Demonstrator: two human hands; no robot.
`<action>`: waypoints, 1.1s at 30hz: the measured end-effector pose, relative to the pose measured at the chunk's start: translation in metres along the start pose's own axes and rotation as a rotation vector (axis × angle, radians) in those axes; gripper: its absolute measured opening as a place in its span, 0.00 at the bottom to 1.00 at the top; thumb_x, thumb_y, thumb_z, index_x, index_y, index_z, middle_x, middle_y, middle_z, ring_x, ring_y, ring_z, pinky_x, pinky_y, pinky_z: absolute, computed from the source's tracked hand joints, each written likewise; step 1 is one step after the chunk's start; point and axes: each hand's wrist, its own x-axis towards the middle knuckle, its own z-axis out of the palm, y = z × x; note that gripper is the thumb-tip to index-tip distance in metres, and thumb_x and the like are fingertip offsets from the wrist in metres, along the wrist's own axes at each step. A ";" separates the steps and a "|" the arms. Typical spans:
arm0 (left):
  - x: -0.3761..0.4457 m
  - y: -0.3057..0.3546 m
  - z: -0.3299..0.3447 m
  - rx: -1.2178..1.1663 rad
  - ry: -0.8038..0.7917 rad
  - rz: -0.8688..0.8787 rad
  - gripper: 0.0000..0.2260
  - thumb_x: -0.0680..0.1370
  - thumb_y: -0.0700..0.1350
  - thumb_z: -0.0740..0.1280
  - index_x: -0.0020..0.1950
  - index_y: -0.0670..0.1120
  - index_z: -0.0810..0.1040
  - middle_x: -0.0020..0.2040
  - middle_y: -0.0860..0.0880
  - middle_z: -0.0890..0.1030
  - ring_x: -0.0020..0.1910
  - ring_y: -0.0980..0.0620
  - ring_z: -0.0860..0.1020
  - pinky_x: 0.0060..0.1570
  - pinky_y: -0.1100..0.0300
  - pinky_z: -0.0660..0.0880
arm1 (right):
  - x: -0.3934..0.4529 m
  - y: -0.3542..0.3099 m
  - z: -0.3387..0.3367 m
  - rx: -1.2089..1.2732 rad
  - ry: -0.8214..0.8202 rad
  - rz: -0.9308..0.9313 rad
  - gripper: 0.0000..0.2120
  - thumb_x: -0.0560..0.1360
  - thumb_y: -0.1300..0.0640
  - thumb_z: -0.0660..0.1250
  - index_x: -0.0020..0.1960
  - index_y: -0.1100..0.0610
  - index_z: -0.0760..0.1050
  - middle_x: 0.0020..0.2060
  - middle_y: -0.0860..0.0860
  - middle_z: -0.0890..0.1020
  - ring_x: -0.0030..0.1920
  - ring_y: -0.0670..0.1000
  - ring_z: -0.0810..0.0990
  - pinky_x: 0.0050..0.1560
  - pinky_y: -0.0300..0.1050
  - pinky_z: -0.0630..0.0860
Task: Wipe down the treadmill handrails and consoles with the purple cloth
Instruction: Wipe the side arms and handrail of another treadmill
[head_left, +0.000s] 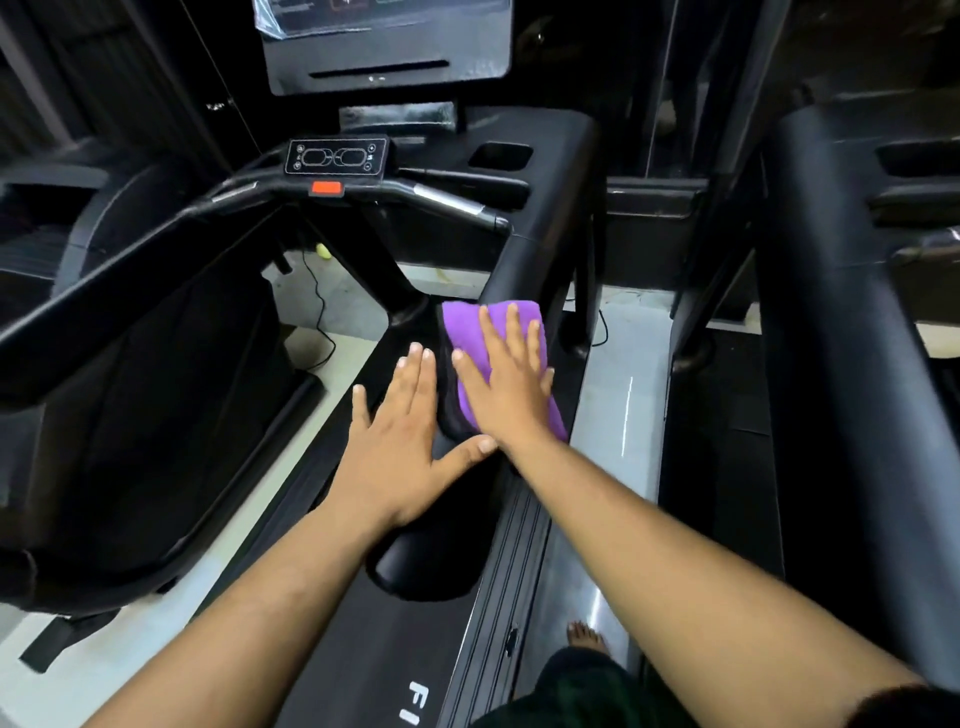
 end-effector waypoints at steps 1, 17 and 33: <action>0.010 0.001 0.001 0.008 0.000 0.000 0.57 0.64 0.84 0.34 0.83 0.49 0.34 0.82 0.54 0.33 0.81 0.58 0.34 0.78 0.43 0.34 | -0.006 0.005 0.002 0.013 -0.011 -0.023 0.31 0.82 0.37 0.57 0.82 0.37 0.50 0.83 0.43 0.41 0.81 0.48 0.34 0.76 0.70 0.43; 0.233 0.022 0.003 0.018 -0.105 -0.054 0.56 0.64 0.84 0.34 0.83 0.51 0.34 0.83 0.54 0.33 0.80 0.58 0.32 0.80 0.42 0.35 | 0.241 0.057 -0.056 -0.107 -0.057 -0.083 0.27 0.83 0.38 0.57 0.81 0.40 0.57 0.83 0.42 0.46 0.82 0.48 0.37 0.78 0.71 0.47; 0.417 0.012 -0.008 0.134 -0.031 -0.165 0.56 0.65 0.82 0.32 0.84 0.48 0.36 0.83 0.52 0.35 0.81 0.55 0.32 0.78 0.38 0.34 | 0.487 0.081 -0.093 -0.430 0.152 -0.353 0.24 0.78 0.37 0.56 0.60 0.50 0.81 0.59 0.47 0.82 0.65 0.54 0.76 0.66 0.59 0.70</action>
